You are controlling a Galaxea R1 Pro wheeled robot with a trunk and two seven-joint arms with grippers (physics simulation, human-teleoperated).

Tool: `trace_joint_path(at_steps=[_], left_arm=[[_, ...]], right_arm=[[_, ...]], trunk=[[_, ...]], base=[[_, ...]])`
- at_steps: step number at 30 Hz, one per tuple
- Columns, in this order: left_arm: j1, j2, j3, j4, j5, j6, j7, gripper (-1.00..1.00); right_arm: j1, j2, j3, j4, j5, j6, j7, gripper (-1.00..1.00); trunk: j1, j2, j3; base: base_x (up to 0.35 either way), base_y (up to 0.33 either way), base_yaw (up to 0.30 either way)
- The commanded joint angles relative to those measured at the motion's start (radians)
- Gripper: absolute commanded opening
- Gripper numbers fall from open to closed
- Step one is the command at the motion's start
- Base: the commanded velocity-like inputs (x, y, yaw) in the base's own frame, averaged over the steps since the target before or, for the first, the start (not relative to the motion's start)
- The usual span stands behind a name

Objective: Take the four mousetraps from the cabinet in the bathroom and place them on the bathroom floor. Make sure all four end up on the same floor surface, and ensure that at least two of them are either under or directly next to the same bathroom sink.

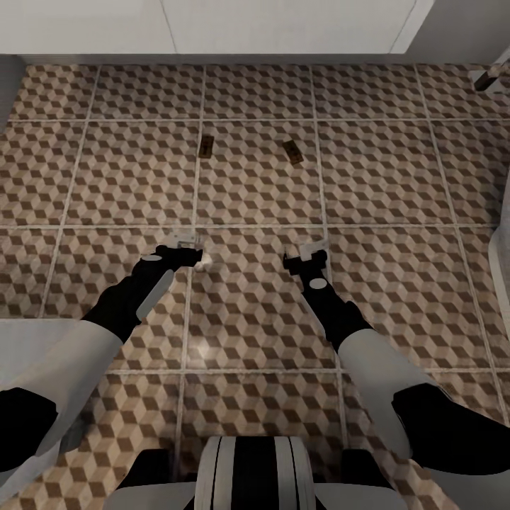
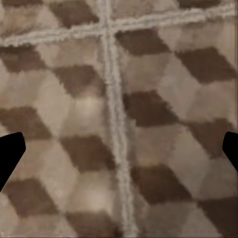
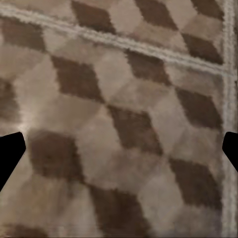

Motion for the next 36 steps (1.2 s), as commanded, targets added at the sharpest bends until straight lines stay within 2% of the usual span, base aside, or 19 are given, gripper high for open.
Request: trace_joint_path(at_steps=[1,13,36], left_arm=[[-0.001,0.002,-0.005,-0.002,0.011,0.003,0.01,1.0],[-0.001,0.002,-0.005,-0.003,0.011,0.003,0.01,1.0],[-0.001,0.002,-0.005,-0.021,0.011,0.007,0.01,1.0]], right_arm=[[-0.001,0.0,0.003,0.0,0.008,0.004,-0.007,1.0],[0.0,-0.001,0.003,0.0,0.009,0.001,-0.007,1.0],[0.0,-0.004,0.003,0.0,0.01,-0.009,-0.005,1.0]], trunk=[[-0.001,0.0,0.0],[-0.001,0.0,0.0],[-0.001,0.0,0.0]], base=[[-0.334,0.0,0.0],[-0.294,0.0,0.0],[-0.019,0.0,0.0]])
